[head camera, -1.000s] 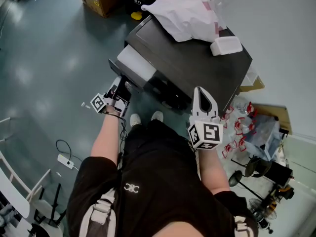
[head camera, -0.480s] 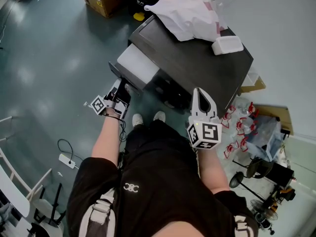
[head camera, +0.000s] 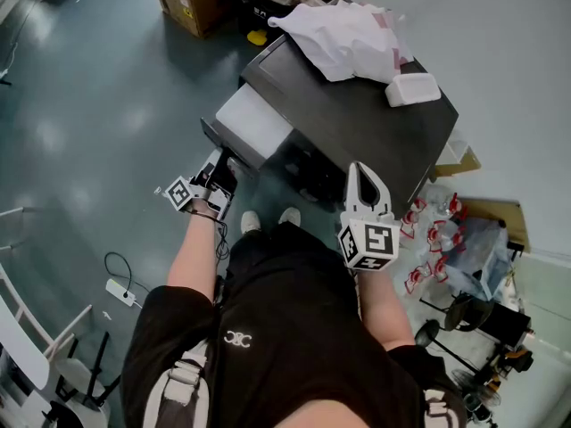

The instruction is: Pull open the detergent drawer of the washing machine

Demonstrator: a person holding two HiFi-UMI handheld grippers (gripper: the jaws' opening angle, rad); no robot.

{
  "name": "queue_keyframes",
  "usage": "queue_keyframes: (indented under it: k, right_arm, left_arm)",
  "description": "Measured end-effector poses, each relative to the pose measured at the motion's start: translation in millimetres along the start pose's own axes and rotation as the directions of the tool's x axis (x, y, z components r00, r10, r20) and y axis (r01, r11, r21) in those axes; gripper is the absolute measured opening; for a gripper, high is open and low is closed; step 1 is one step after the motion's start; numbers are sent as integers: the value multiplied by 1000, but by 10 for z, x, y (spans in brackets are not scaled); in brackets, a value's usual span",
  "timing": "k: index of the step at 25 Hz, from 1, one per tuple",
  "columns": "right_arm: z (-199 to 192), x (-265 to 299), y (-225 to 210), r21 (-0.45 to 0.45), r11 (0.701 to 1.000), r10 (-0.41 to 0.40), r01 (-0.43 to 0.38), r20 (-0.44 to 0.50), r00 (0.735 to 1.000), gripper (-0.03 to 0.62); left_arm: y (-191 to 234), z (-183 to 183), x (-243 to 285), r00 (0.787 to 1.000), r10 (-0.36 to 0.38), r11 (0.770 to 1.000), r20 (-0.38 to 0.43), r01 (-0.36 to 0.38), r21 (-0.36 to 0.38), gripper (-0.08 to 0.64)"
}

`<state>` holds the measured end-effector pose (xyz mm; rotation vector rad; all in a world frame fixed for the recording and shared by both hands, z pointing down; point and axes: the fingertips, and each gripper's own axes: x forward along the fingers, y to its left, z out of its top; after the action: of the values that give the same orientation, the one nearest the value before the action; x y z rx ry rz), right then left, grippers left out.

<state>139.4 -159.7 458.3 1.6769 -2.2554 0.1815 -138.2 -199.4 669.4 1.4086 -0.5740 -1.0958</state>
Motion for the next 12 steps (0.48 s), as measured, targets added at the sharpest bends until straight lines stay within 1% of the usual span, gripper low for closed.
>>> queue_keyframes:
  k: [4, 12]
  right_arm:
    - [41, 15, 54, -10, 1000, 14, -14, 8, 1000, 2]
    - [100, 59, 154, -19, 999, 44, -44, 18, 999, 2]
  left_arm:
    - [-51, -7, -33, 1000, 3, 1000, 2, -3, -7, 146]
    - [-56, 11, -159, 1000, 8, 1000, 8, -8, 2, 146]
